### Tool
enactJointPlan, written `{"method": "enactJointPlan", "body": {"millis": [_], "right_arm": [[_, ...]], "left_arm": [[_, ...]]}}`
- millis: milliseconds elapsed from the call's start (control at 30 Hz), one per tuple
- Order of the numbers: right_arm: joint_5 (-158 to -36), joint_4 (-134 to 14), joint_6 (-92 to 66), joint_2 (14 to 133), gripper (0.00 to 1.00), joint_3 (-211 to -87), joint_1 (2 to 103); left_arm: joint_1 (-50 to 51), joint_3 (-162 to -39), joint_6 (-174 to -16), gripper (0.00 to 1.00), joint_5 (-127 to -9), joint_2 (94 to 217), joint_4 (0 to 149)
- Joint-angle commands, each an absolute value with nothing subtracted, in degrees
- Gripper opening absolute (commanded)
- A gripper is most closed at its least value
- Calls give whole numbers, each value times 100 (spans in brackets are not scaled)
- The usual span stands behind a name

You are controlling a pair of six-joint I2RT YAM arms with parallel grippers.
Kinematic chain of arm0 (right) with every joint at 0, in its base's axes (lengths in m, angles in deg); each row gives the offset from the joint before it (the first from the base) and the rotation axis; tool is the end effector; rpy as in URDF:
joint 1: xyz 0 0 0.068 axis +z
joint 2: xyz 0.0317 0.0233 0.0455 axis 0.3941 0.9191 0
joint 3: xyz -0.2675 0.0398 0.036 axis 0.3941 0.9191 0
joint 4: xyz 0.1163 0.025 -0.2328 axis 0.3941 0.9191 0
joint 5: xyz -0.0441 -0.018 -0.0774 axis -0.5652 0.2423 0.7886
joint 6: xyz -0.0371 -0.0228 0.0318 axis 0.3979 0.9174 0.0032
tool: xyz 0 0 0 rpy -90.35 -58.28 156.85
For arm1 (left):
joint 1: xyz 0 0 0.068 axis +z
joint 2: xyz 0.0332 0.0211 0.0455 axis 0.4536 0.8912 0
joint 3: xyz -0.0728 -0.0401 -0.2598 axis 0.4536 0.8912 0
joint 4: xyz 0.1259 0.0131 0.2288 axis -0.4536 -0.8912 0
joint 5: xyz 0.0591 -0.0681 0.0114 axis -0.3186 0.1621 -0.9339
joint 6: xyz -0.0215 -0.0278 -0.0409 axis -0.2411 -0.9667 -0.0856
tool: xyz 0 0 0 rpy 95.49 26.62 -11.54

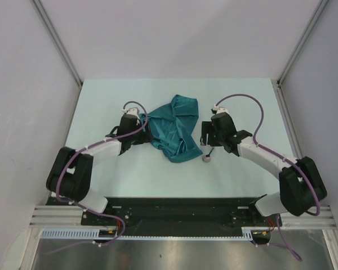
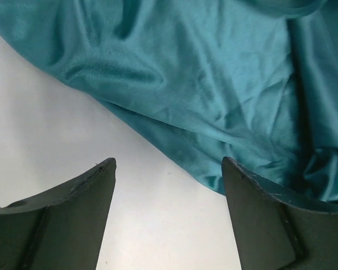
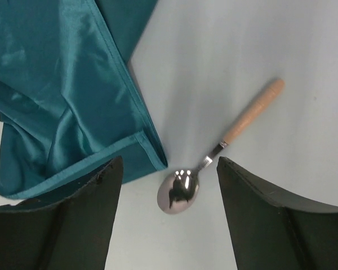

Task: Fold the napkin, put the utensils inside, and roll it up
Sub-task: Flatten the napkin out

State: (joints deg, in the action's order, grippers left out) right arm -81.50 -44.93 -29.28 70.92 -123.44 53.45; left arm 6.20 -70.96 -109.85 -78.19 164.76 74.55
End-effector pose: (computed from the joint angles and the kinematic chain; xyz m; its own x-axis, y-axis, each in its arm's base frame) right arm 0.2531 0.1417 0.2311 -0.7191 0.0294 -0.6943 -0.1404 0.9723 0.1866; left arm 0.2825 -0.1058 0.1846 -0.6867 -0.2113 -0.6956 0.0288 0.9482 -0.3164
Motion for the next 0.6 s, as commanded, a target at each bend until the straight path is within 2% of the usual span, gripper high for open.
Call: {"method": "enactJointPlan", "body": {"millis": [0,133,567], "right_arm": [[-8451,-4950,-2645,7696,70,-12786,5388],[-8759,-4880,-2504,8285,62,-13120,5493],[-8882,-4827,-2416,9016,56,-13314,5661]], "left_arm": [[886,-7797,-10757,79,-7466,17068,7315],[1150,-8096,-10783,78,-7299,17640,7051],[1379,-8703,-10722,77,-7281,18449,6901]]}}
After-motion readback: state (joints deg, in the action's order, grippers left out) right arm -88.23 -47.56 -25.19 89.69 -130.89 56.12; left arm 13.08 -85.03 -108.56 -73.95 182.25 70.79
